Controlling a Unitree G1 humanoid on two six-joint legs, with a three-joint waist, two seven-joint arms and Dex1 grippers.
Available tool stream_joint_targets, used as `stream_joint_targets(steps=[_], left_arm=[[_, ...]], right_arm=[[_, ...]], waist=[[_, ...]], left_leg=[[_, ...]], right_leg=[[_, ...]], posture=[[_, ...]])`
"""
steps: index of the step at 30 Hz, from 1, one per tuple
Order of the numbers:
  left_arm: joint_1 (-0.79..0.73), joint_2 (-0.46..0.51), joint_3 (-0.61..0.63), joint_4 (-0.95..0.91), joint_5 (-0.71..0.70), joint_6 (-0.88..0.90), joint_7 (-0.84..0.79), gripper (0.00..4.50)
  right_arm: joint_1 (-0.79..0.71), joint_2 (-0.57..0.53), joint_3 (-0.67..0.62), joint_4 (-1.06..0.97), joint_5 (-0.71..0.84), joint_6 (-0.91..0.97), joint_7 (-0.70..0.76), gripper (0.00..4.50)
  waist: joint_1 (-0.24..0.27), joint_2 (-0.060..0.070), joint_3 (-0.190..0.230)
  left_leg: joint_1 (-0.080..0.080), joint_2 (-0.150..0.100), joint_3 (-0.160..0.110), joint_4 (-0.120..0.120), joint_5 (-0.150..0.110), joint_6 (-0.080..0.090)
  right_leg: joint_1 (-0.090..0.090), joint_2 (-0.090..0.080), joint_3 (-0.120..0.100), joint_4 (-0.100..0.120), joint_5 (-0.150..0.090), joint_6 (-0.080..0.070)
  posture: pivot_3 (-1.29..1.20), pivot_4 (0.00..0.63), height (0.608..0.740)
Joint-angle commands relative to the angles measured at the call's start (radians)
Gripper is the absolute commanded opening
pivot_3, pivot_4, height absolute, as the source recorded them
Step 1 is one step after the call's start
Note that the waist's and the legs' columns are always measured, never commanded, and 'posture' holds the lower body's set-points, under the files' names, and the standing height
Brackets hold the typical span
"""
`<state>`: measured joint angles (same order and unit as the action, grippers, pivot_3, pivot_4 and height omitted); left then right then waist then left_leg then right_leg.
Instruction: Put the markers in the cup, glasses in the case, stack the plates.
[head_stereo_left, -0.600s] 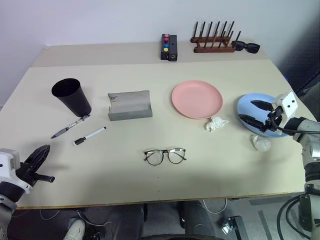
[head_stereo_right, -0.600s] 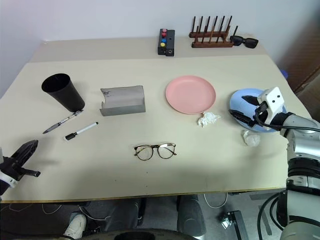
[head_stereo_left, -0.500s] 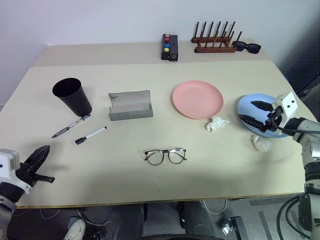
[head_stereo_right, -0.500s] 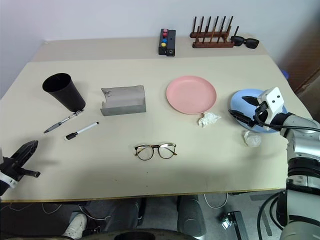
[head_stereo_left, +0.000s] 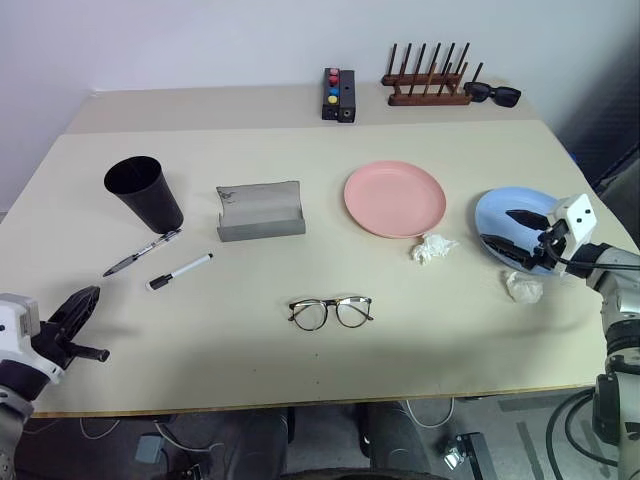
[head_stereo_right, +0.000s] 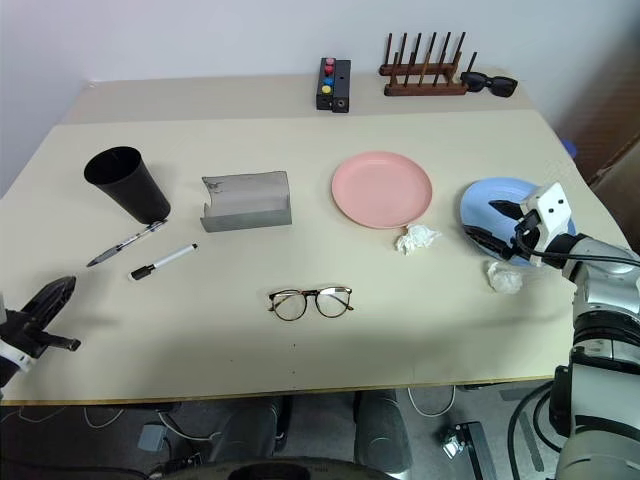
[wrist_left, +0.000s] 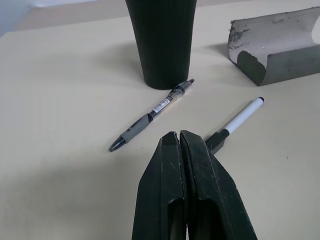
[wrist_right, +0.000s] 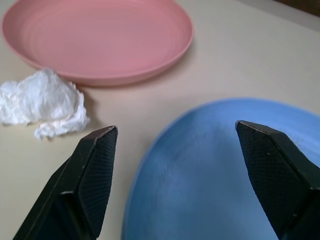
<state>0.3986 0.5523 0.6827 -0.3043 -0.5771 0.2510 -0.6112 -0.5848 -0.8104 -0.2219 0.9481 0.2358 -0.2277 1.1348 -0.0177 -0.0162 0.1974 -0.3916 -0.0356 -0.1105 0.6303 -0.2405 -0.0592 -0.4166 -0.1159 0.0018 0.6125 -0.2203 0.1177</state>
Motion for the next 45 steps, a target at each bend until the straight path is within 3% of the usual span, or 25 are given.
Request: stream_joint_targets(steps=[1,7,10,16,21,29,33,41,45], left_arm=[[-0.033,0.019,-0.019,-0.011,0.005,0.001,-0.006,0.00],[-0.093,0.073,-0.083,0.002,0.010,0.054,-0.031,0.00],[-0.144,0.161,-0.130,0.041,0.046,0.102,-0.061,1.26],[-0.273,0.352,-0.276,0.132,0.119,0.235,-0.136,4.29],[-0.475,0.434,-0.441,0.266,0.159,0.314,-0.238,4.29],[-0.632,0.451,-0.635,0.407,0.274,0.269,-0.370,4.29],[-0.678,0.436,-0.705,0.445,0.319,0.245,-0.420,4.29],[-0.696,0.441,-0.740,0.470,0.358,0.210,-0.494,4.29],[-0.695,0.441,-0.733,0.476,0.368,0.198,-0.519,2.50]], right_arm=[[-0.013,-0.001,-0.022,0.016,0.011,-0.065,0.021,3.84],[0.009,0.059,-0.012,0.011,0.028,-0.135,0.079,3.84],[0.015,0.091,-0.021,0.054,0.036,-0.178,0.120,3.90],[0.151,0.220,0.033,-0.281,0.073,-0.110,0.088,3.90],[0.265,0.295,0.099,-0.556,0.074,-0.022,0.009,3.90],[0.375,0.322,0.169,-0.946,0.096,0.185,-0.116,3.90],[0.263,0.255,0.163,-1.266,0.185,0.537,-0.250,3.90],[0.203,0.215,0.163,-1.394,0.278,0.751,-0.311,3.90],[0.203,0.216,0.168,-1.421,0.299,0.790,-0.324,3.90]], waist=[[0.000,0.000,0.000],[-0.004,0.000,0.000],[-0.003,0.000,0.000],[-0.003,0.001,0.000],[-0.002,0.003,0.001],[-0.003,0.003,0.002],[0.001,0.006,0.003],[0.004,0.001,-0.001],[0.003,0.001,-0.001]], left_leg=[[0.000,0.000,0.000,0.000,0.000,0.000],[0.002,0.000,0.000,0.000,0.000,0.000],[0.002,0.000,-0.001,0.000,0.000,0.000],[0.003,0.000,-0.002,0.000,0.000,0.000],[0.004,0.000,-0.002,-0.001,0.000,0.000],[0.003,0.001,-0.003,-0.002,0.000,0.000],[0.000,0.000,-0.002,0.001,0.000,-0.001],[0.000,0.000,-0.001,-0.002,0.000,0.000],[0.000,0.000,-0.001,-0.001,0.000,0.000]], right_leg=[[0.000,0.000,0.000,0.000,0.000,0.000],[0.002,0.001,0.000,0.000,0.000,0.000],[0.002,0.001,0.000,0.001,0.000,0.000],[0.003,0.002,0.000,0.002,0.000,0.001],[0.003,0.003,0.000,0.003,0.000,0.001],[0.001,0.003,0.000,0.004,0.001,0.004],[-0.004,0.003,0.002,0.008,0.001,0.002],[-0.003,0.001,0.001,0.004,0.000,0.002],[-0.003,0.001,0.001,0.005,0.000,0.002]], posture=[[0.00,0.150,0.734],[0.00,0.150,0.734],[0.00,0.150,0.734],[0.00,0.150,0.734],[0.00,0.150,0.734],[0.00,0.150,0.734],[0.00,0.150,0.734],[0.00,0.150,0.734],[0.00,0.150,0.734]])
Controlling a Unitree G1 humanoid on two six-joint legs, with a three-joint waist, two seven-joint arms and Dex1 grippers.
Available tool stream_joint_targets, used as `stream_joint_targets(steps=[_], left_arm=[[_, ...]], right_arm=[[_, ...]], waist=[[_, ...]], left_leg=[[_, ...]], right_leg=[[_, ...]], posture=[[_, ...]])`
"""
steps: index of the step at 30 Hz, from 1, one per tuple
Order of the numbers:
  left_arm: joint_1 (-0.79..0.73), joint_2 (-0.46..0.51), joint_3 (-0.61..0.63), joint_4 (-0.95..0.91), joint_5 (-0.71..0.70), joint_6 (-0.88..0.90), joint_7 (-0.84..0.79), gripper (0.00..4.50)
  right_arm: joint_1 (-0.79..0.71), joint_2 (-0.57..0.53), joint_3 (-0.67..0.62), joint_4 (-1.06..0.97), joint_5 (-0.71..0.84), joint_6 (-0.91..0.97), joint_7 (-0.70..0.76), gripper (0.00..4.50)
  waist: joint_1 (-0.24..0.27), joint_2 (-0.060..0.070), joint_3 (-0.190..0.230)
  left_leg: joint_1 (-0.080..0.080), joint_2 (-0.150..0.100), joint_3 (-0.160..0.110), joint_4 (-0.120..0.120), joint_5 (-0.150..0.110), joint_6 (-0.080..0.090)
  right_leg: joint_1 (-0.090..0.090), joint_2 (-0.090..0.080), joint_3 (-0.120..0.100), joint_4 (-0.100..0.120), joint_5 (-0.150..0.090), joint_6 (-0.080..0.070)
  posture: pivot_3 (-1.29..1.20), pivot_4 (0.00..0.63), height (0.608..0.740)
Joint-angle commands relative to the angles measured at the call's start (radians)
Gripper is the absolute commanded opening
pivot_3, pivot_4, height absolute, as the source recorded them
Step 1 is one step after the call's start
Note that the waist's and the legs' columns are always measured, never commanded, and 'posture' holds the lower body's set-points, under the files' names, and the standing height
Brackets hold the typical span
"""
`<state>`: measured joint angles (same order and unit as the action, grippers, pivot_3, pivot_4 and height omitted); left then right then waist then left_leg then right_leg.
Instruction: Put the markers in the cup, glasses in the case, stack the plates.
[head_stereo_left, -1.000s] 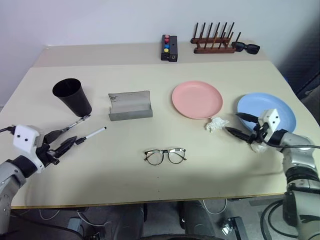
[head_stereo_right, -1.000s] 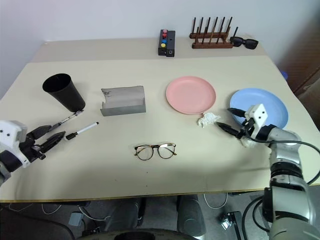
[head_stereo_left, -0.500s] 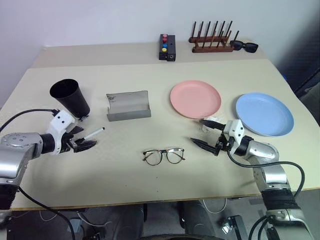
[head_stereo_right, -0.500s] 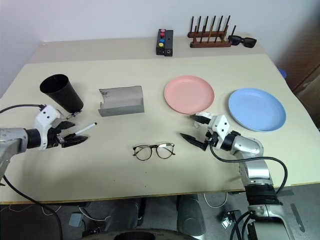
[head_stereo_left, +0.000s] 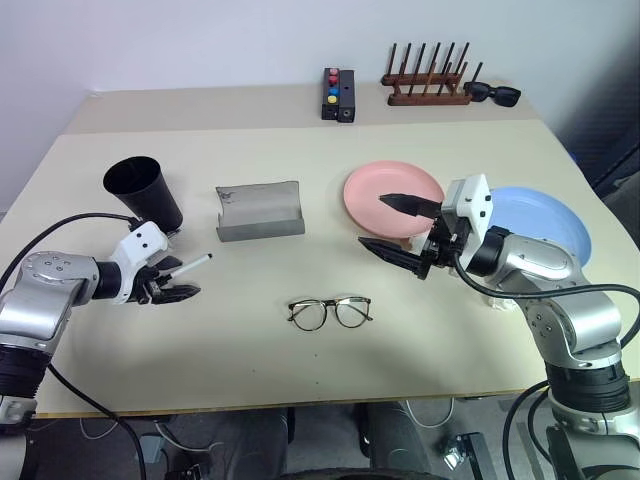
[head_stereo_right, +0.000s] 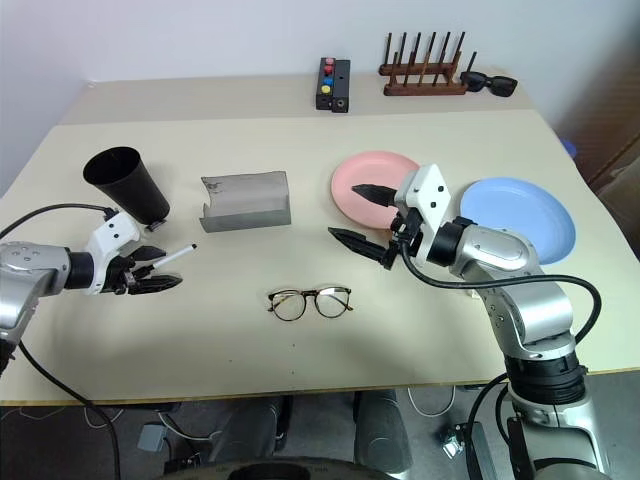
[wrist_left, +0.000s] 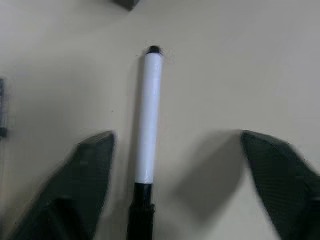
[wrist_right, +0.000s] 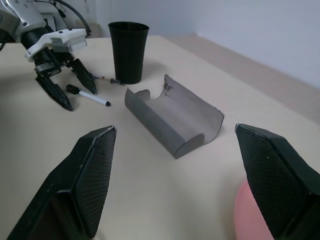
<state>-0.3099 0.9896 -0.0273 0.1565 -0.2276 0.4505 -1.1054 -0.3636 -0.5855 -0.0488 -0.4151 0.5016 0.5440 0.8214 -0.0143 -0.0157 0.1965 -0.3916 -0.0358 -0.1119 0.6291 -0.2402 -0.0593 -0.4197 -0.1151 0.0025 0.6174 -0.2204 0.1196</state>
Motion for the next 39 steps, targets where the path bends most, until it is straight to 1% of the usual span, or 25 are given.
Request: stream_joint_targets(steps=[1,4,5,12,14,18,22,25,29,31,34,39], left_arm=[[0.015,0.004,-0.023,0.015,0.020,-0.007,-0.033,1.97],[0.020,0.007,-0.020,0.012,0.024,-0.016,-0.047,0.42],[0.020,0.007,-0.019,0.011,0.026,-0.018,-0.050,0.06],[0.026,0.008,-0.007,0.008,0.044,-0.045,-0.046,0.06],[0.030,0.000,0.022,-0.009,0.019,-0.058,-0.049,0.06],[0.033,-0.050,0.155,-0.069,-0.106,-0.079,-0.045,0.06],[0.003,-0.116,0.280,-0.110,-0.200,-0.056,0.036,0.06],[-0.009,-0.169,0.390,-0.183,-0.300,-0.035,0.103,0.06],[-0.031,-0.221,0.454,-0.227,-0.344,-0.048,0.191,0.06],[-0.057,-0.251,0.474,-0.227,-0.342,-0.086,0.246,0.06],[-0.118,-0.295,0.495,-0.182,-0.291,-0.175,0.358,0.06],[-0.246,-0.351,0.514,-0.023,-0.164,-0.377,0.581,0.06]], right_arm=[[-0.016,-0.009,-0.006,-0.063,0.038,0.025,-0.013,3.90],[-0.007,-0.013,-0.005,-0.075,0.047,0.038,-0.017,3.90],[-0.003,-0.016,-0.004,-0.077,0.047,0.040,-0.015,3.90],[0.019,-0.034,0.006,-0.072,0.046,0.038,0.000,3.90],[0.027,-0.037,0.006,-0.067,0.041,0.030,0.005,3.90],[0.030,-0.032,0.005,-0.050,0.029,0.006,0.011,3.90],[0.028,-0.020,0.008,-0.036,0.026,-0.018,0.011,3.90],[0.030,-0.003,0.023,-0.017,0.020,-0.048,0.015,3.90],[0.009,0.028,0.039,0.025,0.009,-0.091,0.010,3.90],[-0.007,0.048,0.048,0.049,0.004,-0.114,0.011,3.90],[-0.039,0.085,0.064,0.086,-0.004,-0.148,0.009,3.90],[-0.092,0.180,0.115,0.161,-0.038,-0.208,-0.007,3.90]], waist=[[-0.001,0.000,0.000],[-0.001,0.000,0.000],[-0.001,0.000,0.000],[-0.002,0.000,0.000],[-0.003,0.000,0.000],[-0.002,-0.001,0.000],[0.001,-0.001,0.000],[0.000,-0.001,0.000],[-0.003,-0.001,0.000],[-0.002,-0.001,0.000],[-0.001,-0.001,0.000],[-0.001,-0.002,0.000]], left_leg=[[0.000,0.000,0.000,0.000,0.000,0.000],[0.000,0.000,0.000,0.000,0.000,0.000],[0.000,0.000,0.000,0.000,0.000,0.000],[0.000,0.000,0.000,0.000,0.000,0.000],[0.000,0.000,0.000,0.000,0.000,0.000],[-0.001,0.000,0.000,0.000,0.000,0.000],[-0.001,0.000,-0.001,0.002,0.000,0.000],[-0.001,0.000,-0.001,0.002,0.000,0.000],[-0.001,0.000,-0.001,0.001,0.000,0.000],[-0.001,0.000,-0.001,0.002,0.000,0.000],[-0.001,0.000,-0.001,0.002,0.000,0.000],[0.000,0.000,-0.001,0.002,0.000,0.000]], right_leg=[[0.000,0.000,0.000,0.000,0.000,0.000],[0.000,0.000,0.000,0.000,0.000,0.000],[0.000,0.000,0.000,0.000,0.000,0.000],[0.000,0.000,0.000,0.000,0.000,0.000],[0.000,0.000,0.000,0.000,0.000,0.000],[-0.001,0.000,0.000,0.000,0.000,0.000],[-0.001,0.000,0.000,0.001,0.002,0.003],[0.000,0.000,0.000,0.001,0.002,0.003],[-0.001,0.000,0.000,0.001,0.002,0.004],[0.000,0.000,0.000,0.001,0.002,0.004],[0.000,0.001,0.000,0.001,0.003,0.004],[0.000,0.001,0.000,0.001,0.003,0.004]], posture=[[0.00,0.150,0.734],[0.00,0.150,0.734],[0.00,0.150,0.734],[0.00,0.150,0.734],[0.00,0.150,0.734],[0.00,0.150,0.734],[0.00,0.150,0.734],[0.00,0.150,0.734],[0.00,0.150,0.734],[0.00,0.150,0.734],[0.00,0.150,0.734],[0.00,0.150,0.734]])
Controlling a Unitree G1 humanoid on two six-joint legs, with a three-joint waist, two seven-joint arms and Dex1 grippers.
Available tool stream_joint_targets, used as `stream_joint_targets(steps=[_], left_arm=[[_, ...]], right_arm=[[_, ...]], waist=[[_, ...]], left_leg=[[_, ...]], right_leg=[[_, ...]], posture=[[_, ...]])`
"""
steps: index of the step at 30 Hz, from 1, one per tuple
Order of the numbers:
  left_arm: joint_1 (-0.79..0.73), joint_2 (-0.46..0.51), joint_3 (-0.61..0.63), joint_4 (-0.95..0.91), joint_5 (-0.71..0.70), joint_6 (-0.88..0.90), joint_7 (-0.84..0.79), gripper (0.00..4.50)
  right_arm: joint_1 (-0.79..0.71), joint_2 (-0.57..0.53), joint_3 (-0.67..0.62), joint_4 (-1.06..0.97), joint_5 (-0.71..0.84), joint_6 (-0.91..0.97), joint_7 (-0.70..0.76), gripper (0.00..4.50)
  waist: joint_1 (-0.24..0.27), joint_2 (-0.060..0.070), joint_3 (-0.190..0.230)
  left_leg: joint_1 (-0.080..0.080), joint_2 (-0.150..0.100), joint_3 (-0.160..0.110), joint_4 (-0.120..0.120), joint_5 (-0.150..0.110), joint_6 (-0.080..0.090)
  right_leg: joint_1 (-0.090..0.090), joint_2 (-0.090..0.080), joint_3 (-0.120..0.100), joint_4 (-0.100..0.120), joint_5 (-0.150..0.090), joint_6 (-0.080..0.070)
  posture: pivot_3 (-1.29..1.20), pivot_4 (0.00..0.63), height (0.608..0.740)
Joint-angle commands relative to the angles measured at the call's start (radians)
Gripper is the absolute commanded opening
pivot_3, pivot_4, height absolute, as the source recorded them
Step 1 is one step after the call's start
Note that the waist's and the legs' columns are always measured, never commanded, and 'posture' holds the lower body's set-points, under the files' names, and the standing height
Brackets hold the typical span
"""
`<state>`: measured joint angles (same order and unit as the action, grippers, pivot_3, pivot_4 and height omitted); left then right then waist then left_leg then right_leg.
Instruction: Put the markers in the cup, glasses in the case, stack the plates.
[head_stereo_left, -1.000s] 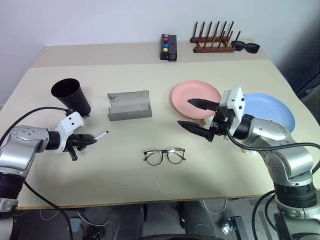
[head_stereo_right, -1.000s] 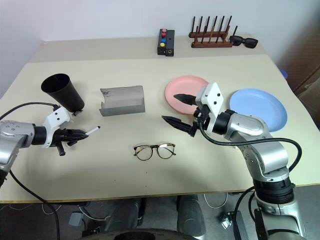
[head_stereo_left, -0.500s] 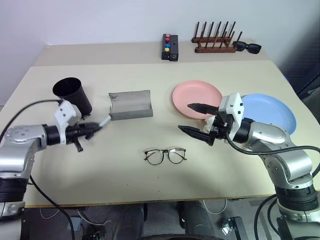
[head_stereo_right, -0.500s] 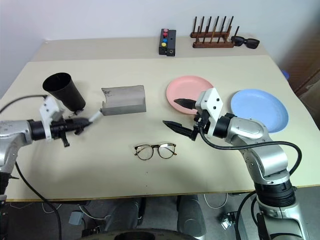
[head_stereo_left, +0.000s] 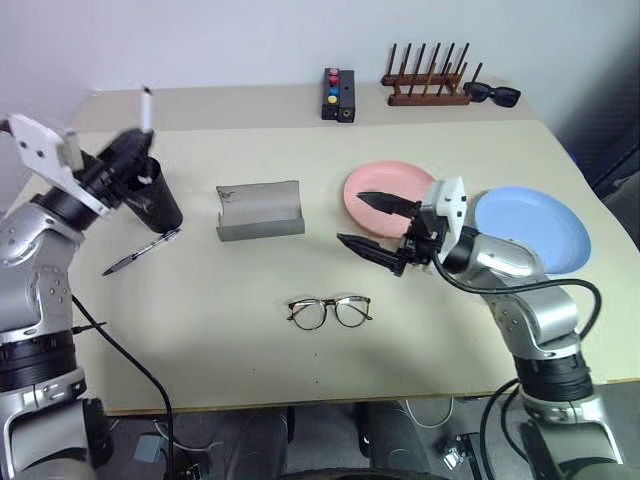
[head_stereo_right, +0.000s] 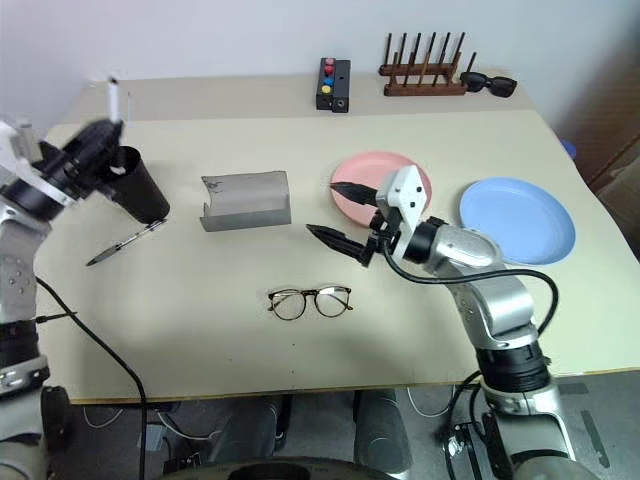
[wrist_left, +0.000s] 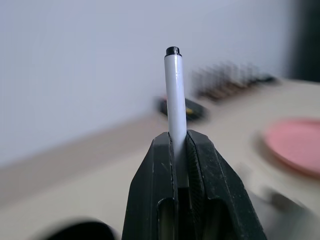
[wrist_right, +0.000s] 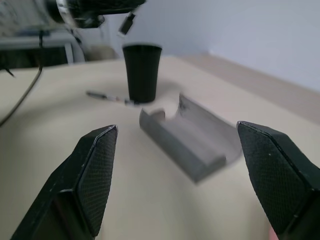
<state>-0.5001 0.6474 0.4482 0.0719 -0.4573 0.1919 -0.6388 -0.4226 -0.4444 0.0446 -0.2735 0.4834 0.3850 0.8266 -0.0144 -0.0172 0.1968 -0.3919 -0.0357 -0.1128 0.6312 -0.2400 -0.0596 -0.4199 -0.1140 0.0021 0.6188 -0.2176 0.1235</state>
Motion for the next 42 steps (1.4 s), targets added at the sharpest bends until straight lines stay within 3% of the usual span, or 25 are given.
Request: stream_joint_targets(steps=[1,12,22,34,35,38,40,41,42], left_arm=[[-0.076,-0.017,0.032,0.099,0.099,-0.168,0.149,0.06],[-0.173,-0.095,-0.022,0.429,0.218,-0.487,0.284,0.06],[-0.184,-0.135,-0.064,0.515,0.215,-0.532,0.291,0.06],[-0.156,-0.159,-0.073,0.486,0.200,-0.512,0.307,0.06],[-0.154,-0.159,-0.073,0.482,0.199,-0.510,0.309,0.82],[-0.150,-0.161,-0.074,0.473,0.200,-0.504,0.315,1.97],[-0.148,-0.163,-0.076,0.466,0.201,-0.500,0.320,2.98],[-0.146,-0.164,-0.076,0.462,0.200,-0.498,0.321,3.39],[-0.145,-0.164,-0.077,0.458,0.200,-0.496,0.322,3.39]], right_arm=[[-0.043,0.058,0.032,0.038,-0.030,-0.062,-0.018,3.90],[-0.071,0.139,0.067,0.080,-0.054,-0.093,-0.025,3.90],[-0.075,0.160,0.072,0.054,-0.041,-0.068,-0.036,3.90],[-0.075,0.162,0.073,0.044,-0.041,-0.052,-0.038,3.90],[-0.076,0.162,0.074,0.044,-0.041,-0.051,-0.037,3.90],[-0.077,0.163,0.074,0.044,-0.041,-0.049,-0.036,3.90],[-0.077,0.163,0.074,0.045,-0.041,-0.048,-0.035,3.90],[-0.077,0.163,0.074,0.045,-0.041,-0.047,-0.034,3.90],[-0.077,0.163,0.074,0.045,-0.041,-0.047,-0.034,3.90]], waist=[[-0.001,0.000,0.000],[0.000,-0.001,0.000],[-0.003,-0.001,0.000],[-0.003,-0.001,0.000],[-0.003,-0.001,0.000],[-0.003,-0.001,0.000],[-0.003,-0.001,0.000],[-0.003,-0.001,0.000],[-0.003,-0.001,0.000]], left_leg=[[0.000,0.000,0.000,0.000,0.000,0.000],[0.000,0.000,0.000,0.000,0.000,0.000],[0.000,0.000,-0.001,0.000,0.000,0.000],[0.000,0.000,-0.001,0.000,0.000,0.000],[0.000,0.000,-0.001,0.000,0.000,0.000],[0.000,0.000,-0.001,0.000,0.000,0.000],[0.000,0.000,-0.001,0.000,0.000,0.000],[0.000,0.000,-0.001,0.000,0.000,0.000],[0.000,0.000,-0.001,0.000,0.000,0.000]], right_leg=[[0.000,0.000,0.000,0.000,0.000,0.000],[0.000,0.000,0.000,0.000,0.001,0.002],[0.000,0.000,0.000,0.001,0.001,0.002],[0.000,0.000,0.000,0.001,0.001,0.002],[0.000,0.000,0.000,0.001,0.001,0.002],[0.000,0.000,0.000,0.001,0.001,0.002],[0.000,0.000,0.000,0.001,0.001,0.002],[0.000,0.000,0.000,0.001,0.001,0.002],[0.000,0.000,0.000,0.001,0.001,0.002]], posture=[[0.00,0.150,0.734],[0.00,0.150,0.734],[0.00,0.150,0.734],[0.00,0.150,0.734],[0.00,0.150,0.734],[0.00,0.150,0.734],[0.00,0.150,0.734],[0.00,0.150,0.734],[0.00,0.150,0.734]])
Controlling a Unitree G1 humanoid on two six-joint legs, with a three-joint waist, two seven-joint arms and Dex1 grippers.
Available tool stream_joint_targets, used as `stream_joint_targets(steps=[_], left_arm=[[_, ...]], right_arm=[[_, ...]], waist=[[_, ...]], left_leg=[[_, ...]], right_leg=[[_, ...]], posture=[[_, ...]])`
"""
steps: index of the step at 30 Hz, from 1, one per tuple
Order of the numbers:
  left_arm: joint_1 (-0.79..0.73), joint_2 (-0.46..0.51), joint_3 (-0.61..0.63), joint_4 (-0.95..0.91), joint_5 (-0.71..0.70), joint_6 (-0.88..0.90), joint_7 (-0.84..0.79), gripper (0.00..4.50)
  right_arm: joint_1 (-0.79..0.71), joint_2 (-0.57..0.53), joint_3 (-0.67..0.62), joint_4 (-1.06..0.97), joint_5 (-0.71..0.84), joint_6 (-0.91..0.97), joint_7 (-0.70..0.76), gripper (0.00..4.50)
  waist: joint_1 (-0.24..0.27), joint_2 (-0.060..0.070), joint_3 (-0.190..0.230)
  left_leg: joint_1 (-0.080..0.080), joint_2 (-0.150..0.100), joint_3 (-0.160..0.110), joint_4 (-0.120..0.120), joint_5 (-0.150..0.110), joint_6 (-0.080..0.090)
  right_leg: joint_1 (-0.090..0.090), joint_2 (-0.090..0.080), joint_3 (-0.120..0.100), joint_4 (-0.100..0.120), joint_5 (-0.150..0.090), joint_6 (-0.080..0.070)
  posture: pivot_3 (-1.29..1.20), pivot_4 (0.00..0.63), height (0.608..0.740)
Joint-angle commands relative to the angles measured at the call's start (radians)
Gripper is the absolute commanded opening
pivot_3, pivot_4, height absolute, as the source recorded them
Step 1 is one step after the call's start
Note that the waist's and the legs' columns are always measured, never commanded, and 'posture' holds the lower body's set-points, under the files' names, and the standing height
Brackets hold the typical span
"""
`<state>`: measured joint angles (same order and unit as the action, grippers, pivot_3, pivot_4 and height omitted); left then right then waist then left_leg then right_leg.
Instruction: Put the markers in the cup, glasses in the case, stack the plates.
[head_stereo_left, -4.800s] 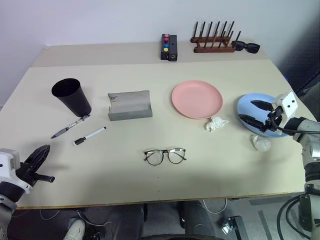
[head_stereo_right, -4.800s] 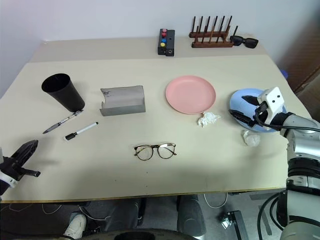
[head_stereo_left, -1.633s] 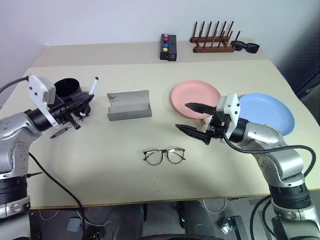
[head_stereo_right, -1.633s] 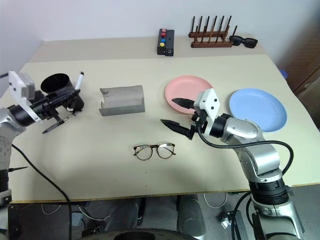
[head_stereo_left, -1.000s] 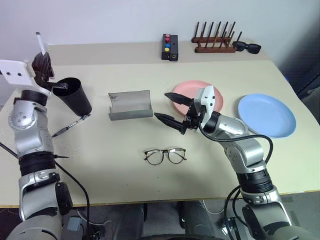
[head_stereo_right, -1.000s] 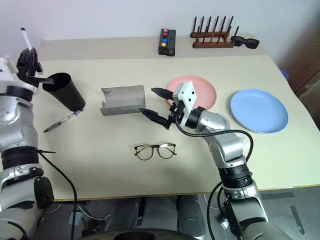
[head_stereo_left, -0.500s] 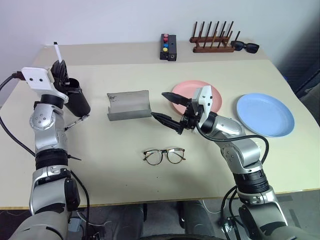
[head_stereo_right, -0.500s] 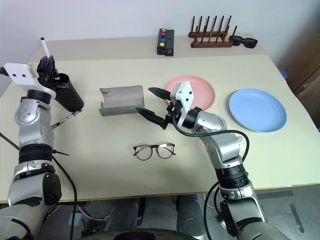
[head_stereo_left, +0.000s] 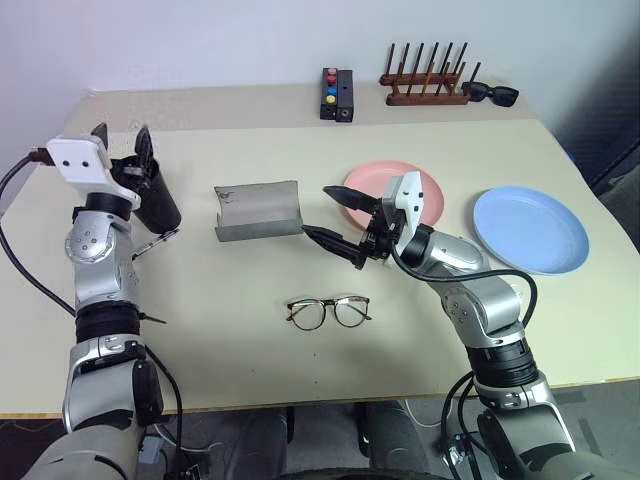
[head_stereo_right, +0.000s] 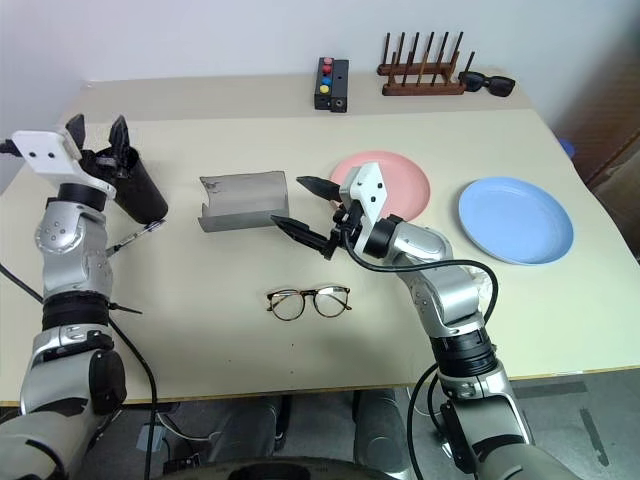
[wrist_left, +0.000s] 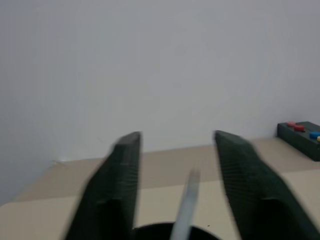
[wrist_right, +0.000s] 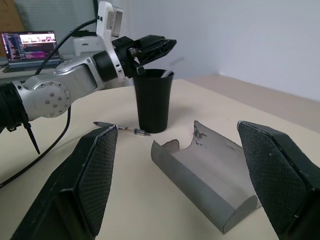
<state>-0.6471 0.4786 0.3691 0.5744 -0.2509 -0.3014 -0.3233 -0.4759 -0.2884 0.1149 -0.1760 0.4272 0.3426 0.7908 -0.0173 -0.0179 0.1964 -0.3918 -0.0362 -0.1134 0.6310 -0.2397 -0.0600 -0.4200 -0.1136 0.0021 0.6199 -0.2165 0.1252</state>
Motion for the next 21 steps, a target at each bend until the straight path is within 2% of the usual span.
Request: stream_joint_targets(steps=[1,7,10,14,18,21], left_arm=[[0.003,0.003,0.002,-0.047,-0.007,0.000,0.008,3.39],[0.003,0.002,0.008,-0.061,-0.018,0.012,0.006,3.39],[0.011,0.043,0.015,-0.114,-0.062,0.074,-0.062,3.39],[0.093,0.159,0.034,-0.250,-0.202,0.262,-0.284,3.39],[0.239,0.331,0.064,-0.359,-0.326,0.483,-0.501,4.49],[0.352,0.463,0.052,-0.399,-0.338,0.602,-0.640,4.49]], right_arm=[[-0.023,0.006,0.003,-0.052,0.015,-0.004,0.002,3.90],[-0.024,0.004,0.002,-0.052,0.014,-0.004,0.002,3.90],[-0.025,-0.001,-0.001,-0.054,0.011,-0.004,0.001,3.90],[-0.024,-0.013,-0.012,-0.053,0.009,-0.005,-0.002,3.90],[-0.022,-0.025,-0.021,-0.044,0.008,-0.010,0.002,3.90],[-0.030,-0.029,-0.024,-0.030,0.008,-0.015,0.006,3.90]], waist=[[0.000,0.000,0.000],[0.000,0.000,0.000],[0.000,0.000,0.000],[-0.018,0.000,0.000],[-0.032,0.000,0.000],[-0.030,0.001,0.000]], left_leg=[[0.000,0.000,0.000,0.000,0.000,0.000],[0.000,0.000,0.000,0.000,0.000,0.000],[0.000,0.000,0.000,0.000,0.000,0.000],[0.000,0.000,0.000,-0.001,0.000,0.000],[0.000,0.001,0.000,-0.002,0.000,0.000],[0.000,0.001,0.000,-0.003,0.000,0.000]], right_leg=[[0.000,0.000,0.000,0.000,0.000,0.000],[0.000,0.000,0.000,0.000,0.000,0.000],[0.000,0.000,0.000,0.000,0.000,0.000],[-0.001,0.000,0.000,0.001,0.000,0.000],[-0.002,0.000,0.001,0.001,0.000,0.000],[-0.003,0.001,0.001,0.003,-0.001,-0.001]], posture=[[0.00,0.150,0.734],[0.00,0.150,0.734],[0.00,0.150,0.734],[0.00,0.150,0.734],[0.00,0.150,0.734],[0.00,0.150,0.734]])
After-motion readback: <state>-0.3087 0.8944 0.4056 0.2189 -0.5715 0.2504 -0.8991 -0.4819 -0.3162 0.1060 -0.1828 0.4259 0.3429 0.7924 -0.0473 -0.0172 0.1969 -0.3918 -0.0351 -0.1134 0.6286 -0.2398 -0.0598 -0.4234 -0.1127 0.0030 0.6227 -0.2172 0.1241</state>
